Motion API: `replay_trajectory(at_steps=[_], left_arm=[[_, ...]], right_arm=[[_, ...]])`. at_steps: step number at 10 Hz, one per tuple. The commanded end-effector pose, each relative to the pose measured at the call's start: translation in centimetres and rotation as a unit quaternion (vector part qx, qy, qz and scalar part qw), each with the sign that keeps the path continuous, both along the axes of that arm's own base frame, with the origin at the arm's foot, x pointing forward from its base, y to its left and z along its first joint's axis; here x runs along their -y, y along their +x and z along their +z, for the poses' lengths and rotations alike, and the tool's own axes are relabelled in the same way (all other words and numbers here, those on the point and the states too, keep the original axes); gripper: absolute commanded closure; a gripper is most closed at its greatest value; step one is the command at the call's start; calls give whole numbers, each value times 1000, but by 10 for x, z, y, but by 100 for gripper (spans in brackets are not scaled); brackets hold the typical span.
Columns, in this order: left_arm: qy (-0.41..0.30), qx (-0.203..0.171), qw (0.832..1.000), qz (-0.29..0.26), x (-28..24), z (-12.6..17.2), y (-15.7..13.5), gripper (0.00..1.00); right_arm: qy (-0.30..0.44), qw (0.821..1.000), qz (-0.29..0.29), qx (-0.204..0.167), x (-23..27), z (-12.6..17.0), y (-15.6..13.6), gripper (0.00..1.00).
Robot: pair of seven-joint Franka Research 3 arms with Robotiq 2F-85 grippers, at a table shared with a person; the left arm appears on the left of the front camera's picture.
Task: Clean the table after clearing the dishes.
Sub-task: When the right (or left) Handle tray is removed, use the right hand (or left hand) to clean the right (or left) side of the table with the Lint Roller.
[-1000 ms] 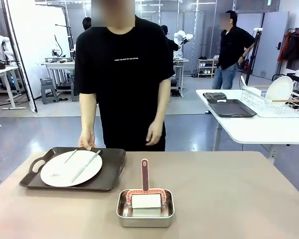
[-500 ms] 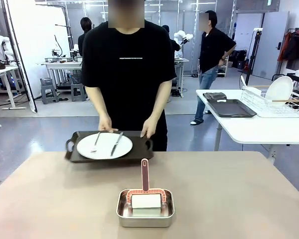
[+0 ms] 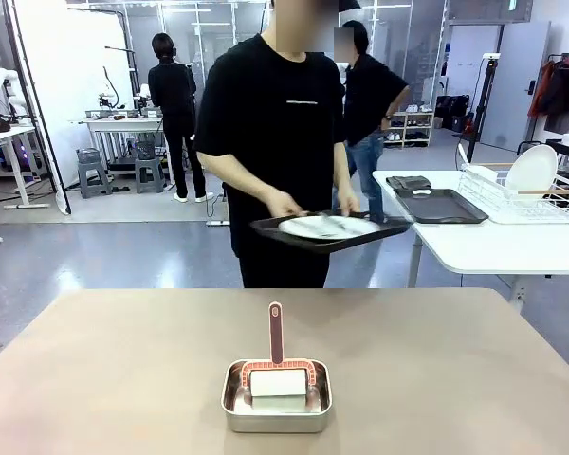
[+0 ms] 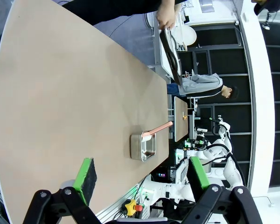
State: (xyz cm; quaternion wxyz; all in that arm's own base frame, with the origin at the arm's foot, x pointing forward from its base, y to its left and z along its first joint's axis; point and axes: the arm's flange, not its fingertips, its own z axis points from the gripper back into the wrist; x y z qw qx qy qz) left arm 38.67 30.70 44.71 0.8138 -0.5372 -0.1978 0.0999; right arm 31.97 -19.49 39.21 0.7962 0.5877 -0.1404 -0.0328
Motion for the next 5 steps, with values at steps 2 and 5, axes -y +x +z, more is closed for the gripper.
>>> replay_trajectory(at_steps=[2, 5], left_arm=[[1, 6, 1000, -1, -2, 1, -2, 0], [1, 6, 1000, -1, -2, 1, -2, 0]], right_arm=[[-2, 1000, -5, 2, 1, 1, 0, 0], [-2, 1000, -5, 2, 1, 1, 0, 0]])
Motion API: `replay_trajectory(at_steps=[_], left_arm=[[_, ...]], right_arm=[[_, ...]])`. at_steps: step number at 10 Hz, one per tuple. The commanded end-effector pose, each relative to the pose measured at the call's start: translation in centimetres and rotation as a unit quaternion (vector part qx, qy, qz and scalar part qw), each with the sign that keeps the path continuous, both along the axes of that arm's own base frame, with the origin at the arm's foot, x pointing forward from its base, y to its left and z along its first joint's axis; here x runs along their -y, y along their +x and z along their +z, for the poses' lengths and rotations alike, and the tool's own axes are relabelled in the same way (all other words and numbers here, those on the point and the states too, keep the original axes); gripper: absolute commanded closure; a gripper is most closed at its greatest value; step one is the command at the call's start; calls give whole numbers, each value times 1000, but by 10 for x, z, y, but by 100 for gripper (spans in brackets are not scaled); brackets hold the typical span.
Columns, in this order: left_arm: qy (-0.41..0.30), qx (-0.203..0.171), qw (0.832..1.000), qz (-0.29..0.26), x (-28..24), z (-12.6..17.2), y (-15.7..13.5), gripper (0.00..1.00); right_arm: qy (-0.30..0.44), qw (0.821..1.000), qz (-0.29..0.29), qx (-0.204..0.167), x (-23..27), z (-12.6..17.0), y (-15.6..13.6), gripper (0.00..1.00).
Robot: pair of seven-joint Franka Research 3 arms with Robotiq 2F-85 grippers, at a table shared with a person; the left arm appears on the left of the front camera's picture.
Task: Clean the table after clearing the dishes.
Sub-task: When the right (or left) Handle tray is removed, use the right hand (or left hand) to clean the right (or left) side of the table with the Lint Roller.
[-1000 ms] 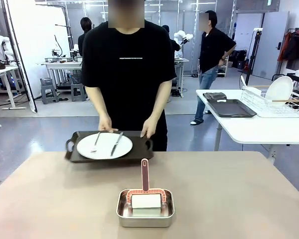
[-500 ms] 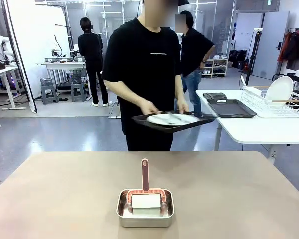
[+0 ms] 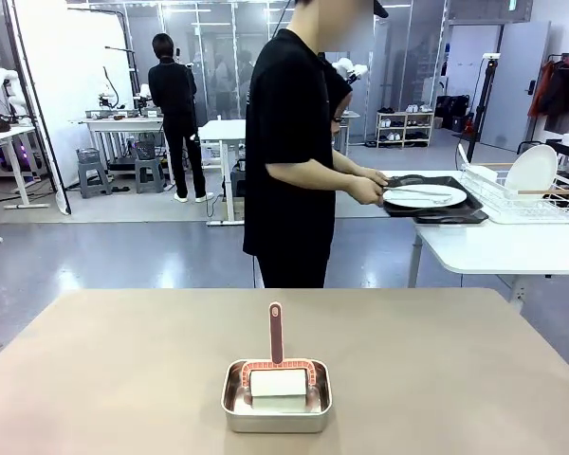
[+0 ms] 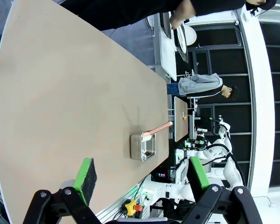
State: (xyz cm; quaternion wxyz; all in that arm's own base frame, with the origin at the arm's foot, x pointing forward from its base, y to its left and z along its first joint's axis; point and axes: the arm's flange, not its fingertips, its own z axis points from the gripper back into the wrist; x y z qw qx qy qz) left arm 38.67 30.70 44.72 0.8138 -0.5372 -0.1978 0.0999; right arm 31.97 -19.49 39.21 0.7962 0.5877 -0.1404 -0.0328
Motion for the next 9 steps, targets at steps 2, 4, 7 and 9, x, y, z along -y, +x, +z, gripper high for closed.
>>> replay_trajectory(at_steps=[2, 4, 7, 9], left_arm=[[1, 6, 1000, -1, -2, 1, -2, 0], [1, 6, 1000, -1, -2, 1, -2, 0], [30, 27, 999, -28, 11, 21, 7, 0], [75, 69, 988, -112, 53, 64, 22, 0]], right_arm=[[-2, 1000, -5, 2, 1, 1, 0, 0], [-2, 1000, -5, 2, 1, 1, 0, 0], [-2, 1000, -5, 2, 1, 1, 0, 0], [-2, 1000, -5, 2, 1, 1, 0, 0]])
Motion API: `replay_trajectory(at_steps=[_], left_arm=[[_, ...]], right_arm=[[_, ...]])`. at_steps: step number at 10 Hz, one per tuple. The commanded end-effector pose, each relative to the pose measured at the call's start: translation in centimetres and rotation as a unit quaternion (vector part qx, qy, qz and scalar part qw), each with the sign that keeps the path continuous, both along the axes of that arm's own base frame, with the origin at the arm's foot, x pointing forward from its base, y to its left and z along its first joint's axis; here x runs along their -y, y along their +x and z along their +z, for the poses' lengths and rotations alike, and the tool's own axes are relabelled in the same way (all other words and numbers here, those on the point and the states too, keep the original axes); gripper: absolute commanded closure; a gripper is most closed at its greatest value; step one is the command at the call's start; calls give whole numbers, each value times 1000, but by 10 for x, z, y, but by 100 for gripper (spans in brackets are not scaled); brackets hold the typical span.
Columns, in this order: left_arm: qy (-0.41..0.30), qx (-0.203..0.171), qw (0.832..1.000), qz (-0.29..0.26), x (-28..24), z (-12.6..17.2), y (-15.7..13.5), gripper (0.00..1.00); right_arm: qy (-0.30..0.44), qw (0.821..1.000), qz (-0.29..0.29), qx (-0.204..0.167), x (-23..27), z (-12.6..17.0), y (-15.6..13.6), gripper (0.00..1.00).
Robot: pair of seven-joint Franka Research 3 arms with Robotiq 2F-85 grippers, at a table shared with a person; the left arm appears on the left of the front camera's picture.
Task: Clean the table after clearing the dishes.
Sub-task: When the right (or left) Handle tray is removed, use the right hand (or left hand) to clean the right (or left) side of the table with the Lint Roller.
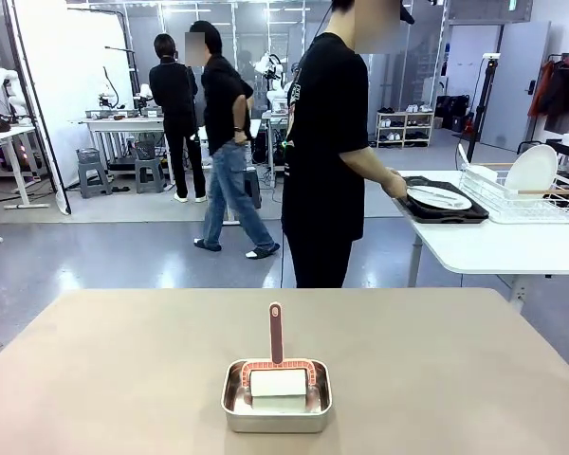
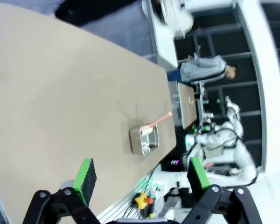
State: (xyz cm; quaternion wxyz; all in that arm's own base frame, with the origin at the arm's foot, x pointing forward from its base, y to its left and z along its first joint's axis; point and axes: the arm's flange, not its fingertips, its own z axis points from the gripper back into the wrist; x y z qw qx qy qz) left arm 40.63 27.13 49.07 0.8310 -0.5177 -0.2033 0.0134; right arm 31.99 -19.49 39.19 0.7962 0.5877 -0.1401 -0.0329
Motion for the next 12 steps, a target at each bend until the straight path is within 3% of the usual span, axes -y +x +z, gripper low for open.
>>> replay_trajectory(at_steps=[1, 3, 6, 8, 9, 10, 11, 12], left_arm=[[59, 47, 992, -98, 49, 43, 16, 0], [108, 77, 976, -173, 120, 62, 36, 0], [216, 153, 915, -304, 238, 68, 45, 0], [263, 180, 883, -346, 287, 55, 43, 0], [262, 186, 877, -357, 300, 48, 41, 0], [234, 190, 884, -358, 304, 45, 39, 0], [249, 166, 882, -364, 307, 61, 52, 0], [249, 166, 882, -364, 307, 61, 52, 0]], right_arm=[[-2, 1000, -5, 2, 1, 1, 0, 0], [-2, 1000, -5, 2, 1, 1, 0, 0], [-2, 1000, -5, 2, 1, 1, 0, 0], [-2, 1000, -5, 2, 1, 1, 0, 0], [-2, 1000, -5, 2, 1, 1, 0, 0], [-2, 1000, -5, 2, 1, 1, 0, 0], [-2, 1000, -5, 2, 1, 1, 0, 0], [-2, 1000, -5, 2, 1, 1, 0, 0]])
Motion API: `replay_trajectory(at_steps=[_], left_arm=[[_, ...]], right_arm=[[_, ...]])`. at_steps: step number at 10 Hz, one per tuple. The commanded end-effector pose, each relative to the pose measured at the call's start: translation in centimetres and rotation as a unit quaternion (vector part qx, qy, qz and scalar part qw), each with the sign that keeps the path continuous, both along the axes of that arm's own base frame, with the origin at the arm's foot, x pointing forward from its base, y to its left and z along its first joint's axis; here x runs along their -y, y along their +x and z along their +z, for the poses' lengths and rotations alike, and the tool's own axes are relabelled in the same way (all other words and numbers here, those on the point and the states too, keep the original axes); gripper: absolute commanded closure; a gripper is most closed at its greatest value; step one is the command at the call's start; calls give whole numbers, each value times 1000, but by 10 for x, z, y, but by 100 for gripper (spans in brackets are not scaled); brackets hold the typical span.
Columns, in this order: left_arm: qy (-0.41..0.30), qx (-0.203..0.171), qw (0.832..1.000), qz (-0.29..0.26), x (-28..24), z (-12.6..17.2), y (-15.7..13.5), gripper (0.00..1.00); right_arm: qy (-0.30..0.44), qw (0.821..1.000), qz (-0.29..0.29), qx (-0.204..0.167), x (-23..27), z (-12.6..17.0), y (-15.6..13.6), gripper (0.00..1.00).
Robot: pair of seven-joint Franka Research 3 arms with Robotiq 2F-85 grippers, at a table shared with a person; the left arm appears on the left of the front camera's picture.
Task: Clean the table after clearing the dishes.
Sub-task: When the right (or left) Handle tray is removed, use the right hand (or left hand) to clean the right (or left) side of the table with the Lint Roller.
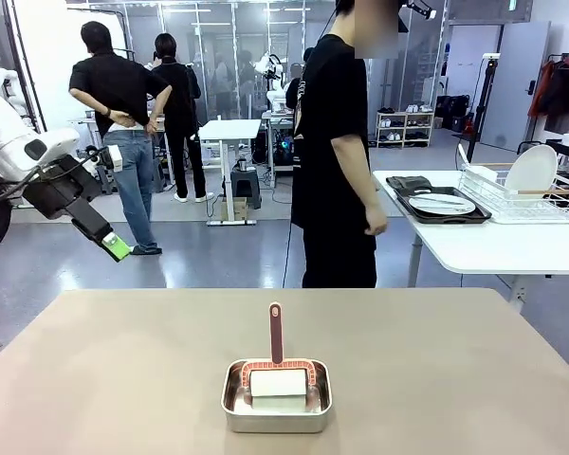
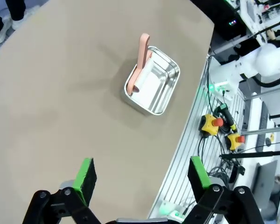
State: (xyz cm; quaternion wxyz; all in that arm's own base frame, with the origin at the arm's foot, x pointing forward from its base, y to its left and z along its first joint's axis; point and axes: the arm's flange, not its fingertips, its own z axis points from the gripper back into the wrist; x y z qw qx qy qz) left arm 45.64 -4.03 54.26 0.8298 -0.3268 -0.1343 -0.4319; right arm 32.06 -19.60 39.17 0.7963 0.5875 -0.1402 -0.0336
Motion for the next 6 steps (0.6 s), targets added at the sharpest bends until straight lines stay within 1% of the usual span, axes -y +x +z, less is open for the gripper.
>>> replay_trajectory(at_steps=[1, 3, 4, 5, 6], left_arm=[[2, -4, 1000, 5, -5, 9, 2, 0], [2, -4, 1000, 5, -5, 9, 2, 0], [-1, 4, 1000, 5, -5, 4, 2, 0], [15, 45, 998, -46, 28, 12, 8, 0], [27, 56, 993, -98, 62, 17, 17, 0]], right_arm=[[-1, 1000, -4, 3, 0, 1, 0, 0], [-1, 1000, -4, 3, 0, 1, 0, 0], [-1, 1000, -4, 3, 0, 1, 0, 0], [-1, 1000, -4, 3, 0, 1, 0, 0], [-1, 1000, -4, 3, 0, 1, 0, 0]])
